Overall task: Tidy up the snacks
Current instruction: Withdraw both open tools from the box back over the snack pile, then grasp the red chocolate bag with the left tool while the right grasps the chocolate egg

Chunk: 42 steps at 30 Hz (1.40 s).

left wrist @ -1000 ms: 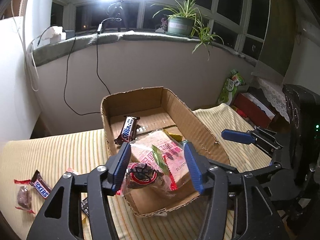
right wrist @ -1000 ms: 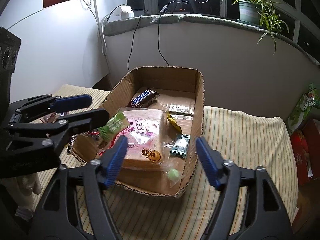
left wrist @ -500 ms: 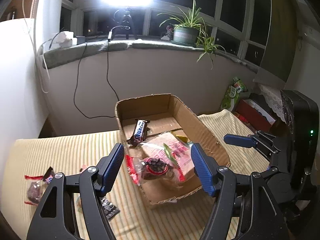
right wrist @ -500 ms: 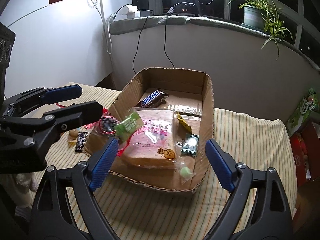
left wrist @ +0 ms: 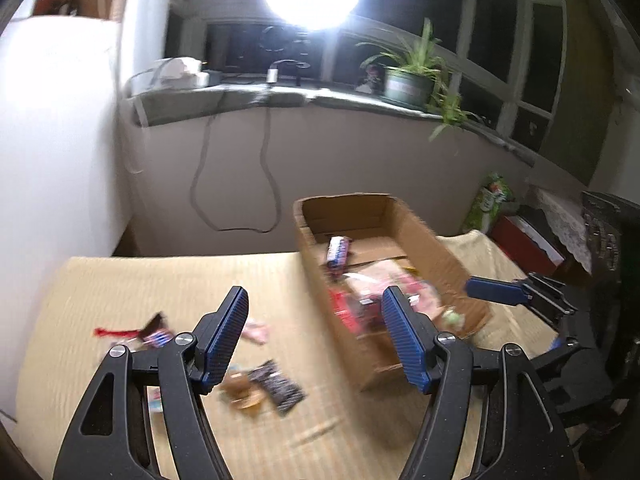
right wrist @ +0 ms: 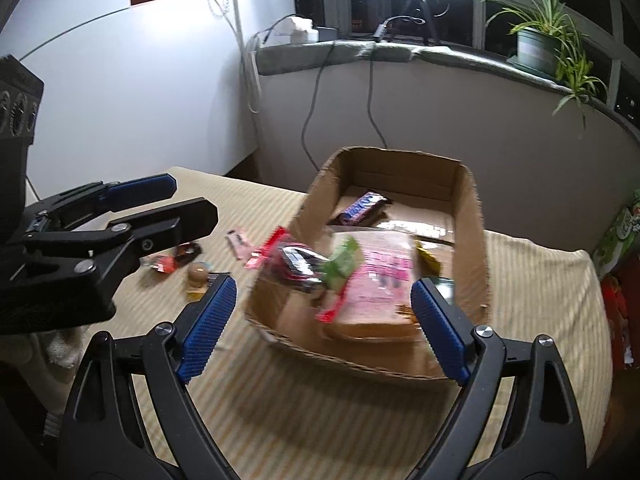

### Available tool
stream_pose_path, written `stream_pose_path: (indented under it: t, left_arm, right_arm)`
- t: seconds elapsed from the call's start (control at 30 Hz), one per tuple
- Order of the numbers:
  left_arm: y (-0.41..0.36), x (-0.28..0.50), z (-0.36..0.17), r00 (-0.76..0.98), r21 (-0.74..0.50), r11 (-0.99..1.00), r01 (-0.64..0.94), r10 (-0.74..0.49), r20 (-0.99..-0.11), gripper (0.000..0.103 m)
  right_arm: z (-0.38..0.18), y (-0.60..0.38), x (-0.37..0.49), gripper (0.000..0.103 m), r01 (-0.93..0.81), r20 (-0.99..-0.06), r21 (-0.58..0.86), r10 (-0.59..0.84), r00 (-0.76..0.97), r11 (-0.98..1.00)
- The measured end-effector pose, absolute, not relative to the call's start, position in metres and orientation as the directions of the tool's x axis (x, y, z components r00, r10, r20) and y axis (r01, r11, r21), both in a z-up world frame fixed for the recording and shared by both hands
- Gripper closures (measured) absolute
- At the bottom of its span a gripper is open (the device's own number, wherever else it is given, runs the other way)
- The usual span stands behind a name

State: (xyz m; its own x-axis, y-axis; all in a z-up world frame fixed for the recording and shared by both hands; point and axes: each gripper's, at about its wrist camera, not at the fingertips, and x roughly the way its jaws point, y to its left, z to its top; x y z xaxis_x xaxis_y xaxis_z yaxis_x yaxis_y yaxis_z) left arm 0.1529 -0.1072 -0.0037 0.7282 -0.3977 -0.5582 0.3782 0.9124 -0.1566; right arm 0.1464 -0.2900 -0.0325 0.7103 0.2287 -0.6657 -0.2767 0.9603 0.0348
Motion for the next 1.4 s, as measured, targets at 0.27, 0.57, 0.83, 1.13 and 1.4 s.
stream_pose_path:
  t: [0.27,0.57,0.83,1.13,1.4]
  left_arm:
    - [-0.022,0.152,-0.021,0.764,-0.186,0.958,0.219,-0.287,-0.578,0.034]
    - [0.05,0.145,-0.046,0.765,-0.215,0.975,0.064,-0.186,-0.617,0.034]
    - [0.065,0.152,-0.065,0.741,-0.246,0.968,0.048,-0.2,-0.642,0.038]
    - [0.049,0.175,-0.078,0.709,-0.236,0.967,0.1,-0.236,-0.665,0.038]
    - [0.042,0.202,-0.098,0.672,-0.223,0.969,0.105,-0.234,-0.703,0.042]
  right_arm:
    - [-0.04,-0.247,0.141,0.012,-0.376,-0.67,0.065,0.32,0.67,0.924]
    - [-0.064,-0.195,0.14,0.012,-0.474,-0.71,0.06,0.371,0.599,0.879]
    - [-0.084,-0.158,0.152,0.025,-0.515,-0.737,0.05,0.38,0.559,0.856]
    - [-0.108,-0.14,0.185,0.044,-0.468,-0.774,0.038,0.322,0.545,0.883]
    - [-0.126,-0.135,0.203,0.046,-0.444,-0.798,0.028,0.287,0.529,0.895]
